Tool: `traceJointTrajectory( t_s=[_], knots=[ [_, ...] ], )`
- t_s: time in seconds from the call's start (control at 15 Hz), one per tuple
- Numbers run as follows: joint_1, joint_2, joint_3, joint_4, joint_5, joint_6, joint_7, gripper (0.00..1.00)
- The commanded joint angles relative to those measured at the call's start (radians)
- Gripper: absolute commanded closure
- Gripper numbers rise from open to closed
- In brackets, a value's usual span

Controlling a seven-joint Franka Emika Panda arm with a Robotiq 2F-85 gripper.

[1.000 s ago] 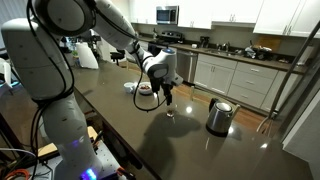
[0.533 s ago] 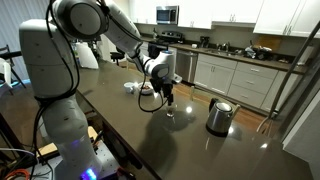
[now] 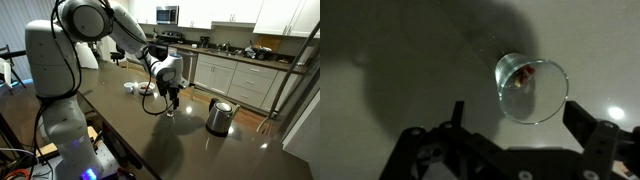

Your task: Pour the contents in the cup into the bowl

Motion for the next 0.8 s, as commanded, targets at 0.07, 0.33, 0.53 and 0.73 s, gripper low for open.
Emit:
traceJointTrajectory(
  t_s=[0.07,0.33,0.53,0.73],
  knots=[
    [-0.04,0.024,-0.016,0.019,0.078,-0.001,-0.096,0.0],
    [-0.045,0.051,-0.011,0.025,0.107,0.006,-0.128,0.15],
    [-0.043,0.073,-0.006,0.033,0.116,0.006,-0.134,0.17],
    [-0.043,0.093,0.0,0.043,0.121,0.005,-0.135,0.16]
  ],
)
